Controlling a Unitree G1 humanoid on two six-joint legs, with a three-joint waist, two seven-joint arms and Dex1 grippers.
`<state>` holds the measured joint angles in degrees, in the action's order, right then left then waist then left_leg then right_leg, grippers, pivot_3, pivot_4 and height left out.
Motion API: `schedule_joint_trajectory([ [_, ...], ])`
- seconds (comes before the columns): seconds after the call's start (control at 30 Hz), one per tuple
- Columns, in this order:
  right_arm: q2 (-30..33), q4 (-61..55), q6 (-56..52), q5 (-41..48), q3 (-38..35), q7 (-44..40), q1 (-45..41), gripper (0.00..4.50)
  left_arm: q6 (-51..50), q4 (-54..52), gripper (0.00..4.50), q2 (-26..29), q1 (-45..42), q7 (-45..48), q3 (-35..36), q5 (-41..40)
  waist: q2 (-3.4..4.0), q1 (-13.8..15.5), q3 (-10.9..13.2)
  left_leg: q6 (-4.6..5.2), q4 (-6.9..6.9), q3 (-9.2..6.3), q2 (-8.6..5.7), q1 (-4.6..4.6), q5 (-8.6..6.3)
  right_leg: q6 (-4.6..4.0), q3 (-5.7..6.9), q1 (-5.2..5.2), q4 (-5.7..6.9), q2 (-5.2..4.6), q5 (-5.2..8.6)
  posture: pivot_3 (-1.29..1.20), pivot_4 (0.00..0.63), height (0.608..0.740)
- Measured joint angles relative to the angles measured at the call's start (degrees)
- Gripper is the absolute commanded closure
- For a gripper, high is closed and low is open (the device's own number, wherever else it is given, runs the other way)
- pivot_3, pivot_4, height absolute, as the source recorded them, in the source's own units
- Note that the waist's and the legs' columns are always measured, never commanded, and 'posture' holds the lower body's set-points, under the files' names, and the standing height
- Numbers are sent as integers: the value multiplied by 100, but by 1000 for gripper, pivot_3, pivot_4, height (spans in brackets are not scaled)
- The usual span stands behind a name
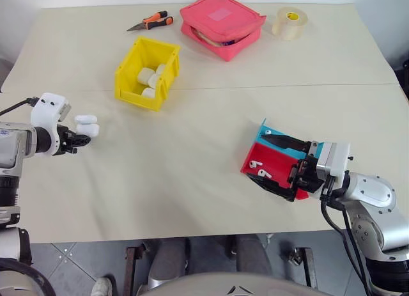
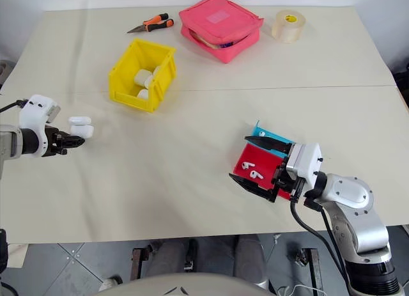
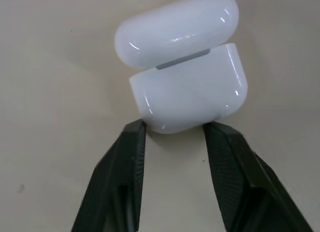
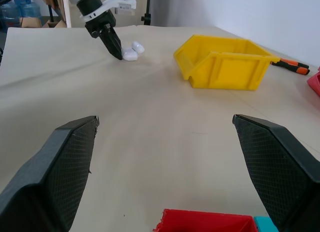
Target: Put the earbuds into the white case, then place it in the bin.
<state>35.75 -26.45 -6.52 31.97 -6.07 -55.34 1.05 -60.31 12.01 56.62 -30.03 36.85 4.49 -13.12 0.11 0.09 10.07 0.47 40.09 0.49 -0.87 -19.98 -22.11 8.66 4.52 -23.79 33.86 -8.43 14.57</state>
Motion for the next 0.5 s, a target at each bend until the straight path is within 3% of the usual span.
schedule_joint_trajectory([
  [0.3,1,81,1,-7,13,-13,-39,0,1361,-499,2438,-621,1421,18,1378,-354,0,1,0,-1,1,-2,1,-2,-1,0,1,-1,-1,-3,0,0,150,740],
  [0.5,4,131,-5,-7,13,-16,-46,0,1618,-695,2438,-672,1844,3,1628,-449,0,4,0,-1,2,-2,1,-2,-2,0,2,0,-3,-3,0,0,150,740],
])
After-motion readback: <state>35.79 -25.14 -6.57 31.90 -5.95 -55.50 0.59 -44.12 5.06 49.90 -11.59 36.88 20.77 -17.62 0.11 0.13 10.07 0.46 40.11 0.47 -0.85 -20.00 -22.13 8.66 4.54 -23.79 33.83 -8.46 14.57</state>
